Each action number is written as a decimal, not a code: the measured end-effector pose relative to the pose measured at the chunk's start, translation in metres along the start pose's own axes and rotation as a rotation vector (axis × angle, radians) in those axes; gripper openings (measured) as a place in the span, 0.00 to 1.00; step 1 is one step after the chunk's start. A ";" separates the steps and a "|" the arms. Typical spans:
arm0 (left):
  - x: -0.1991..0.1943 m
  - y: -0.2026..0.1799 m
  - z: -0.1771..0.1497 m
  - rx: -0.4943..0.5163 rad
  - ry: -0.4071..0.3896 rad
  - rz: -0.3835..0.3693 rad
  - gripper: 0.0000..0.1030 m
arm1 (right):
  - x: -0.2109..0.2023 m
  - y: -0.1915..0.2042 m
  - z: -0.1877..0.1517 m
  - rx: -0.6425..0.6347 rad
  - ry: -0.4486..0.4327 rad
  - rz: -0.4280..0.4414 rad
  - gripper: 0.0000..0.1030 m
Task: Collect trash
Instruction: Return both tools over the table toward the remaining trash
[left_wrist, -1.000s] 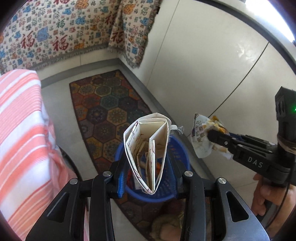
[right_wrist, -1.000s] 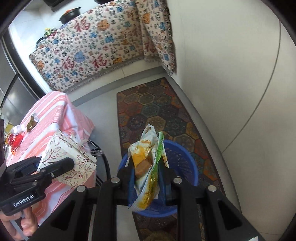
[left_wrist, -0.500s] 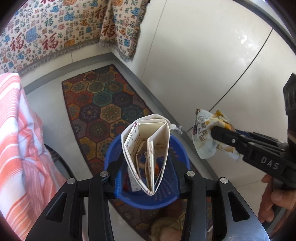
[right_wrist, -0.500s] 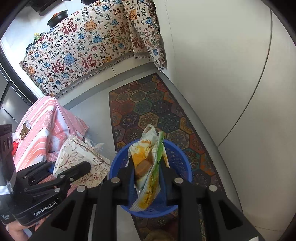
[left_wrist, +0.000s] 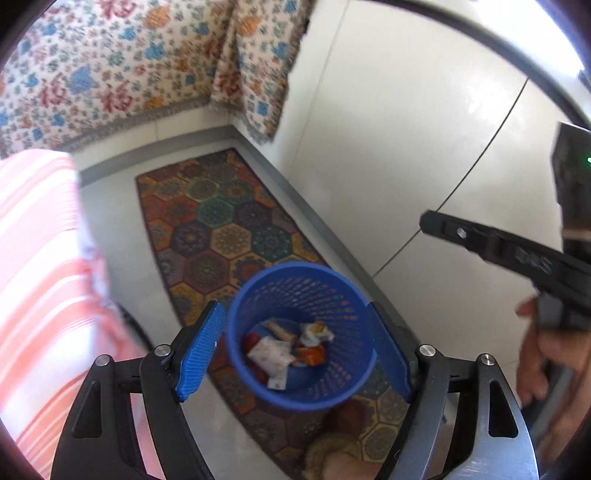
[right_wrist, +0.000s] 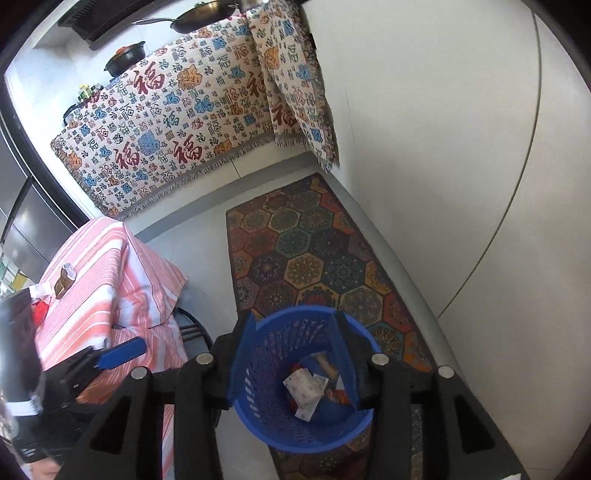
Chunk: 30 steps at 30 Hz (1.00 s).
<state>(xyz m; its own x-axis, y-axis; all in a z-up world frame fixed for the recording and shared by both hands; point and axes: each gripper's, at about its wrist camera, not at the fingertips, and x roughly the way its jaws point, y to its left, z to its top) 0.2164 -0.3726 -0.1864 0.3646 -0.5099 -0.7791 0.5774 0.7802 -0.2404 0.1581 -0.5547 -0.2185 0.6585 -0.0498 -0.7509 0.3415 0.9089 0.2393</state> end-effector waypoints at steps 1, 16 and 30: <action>-0.013 0.006 -0.005 -0.004 -0.012 0.010 0.80 | -0.002 0.005 0.002 -0.012 -0.007 -0.002 0.41; -0.145 0.210 -0.110 -0.273 -0.010 0.408 0.84 | 0.018 0.210 -0.034 -0.383 0.046 0.176 0.47; -0.156 0.340 -0.127 -0.349 -0.053 0.551 1.00 | 0.054 0.390 -0.126 -0.693 0.114 0.270 0.57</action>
<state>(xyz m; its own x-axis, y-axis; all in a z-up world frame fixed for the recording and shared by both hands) 0.2634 0.0185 -0.2196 0.5803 -0.0121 -0.8143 0.0283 0.9996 0.0053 0.2419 -0.1508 -0.2431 0.5733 0.2204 -0.7892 -0.3470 0.9378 0.0098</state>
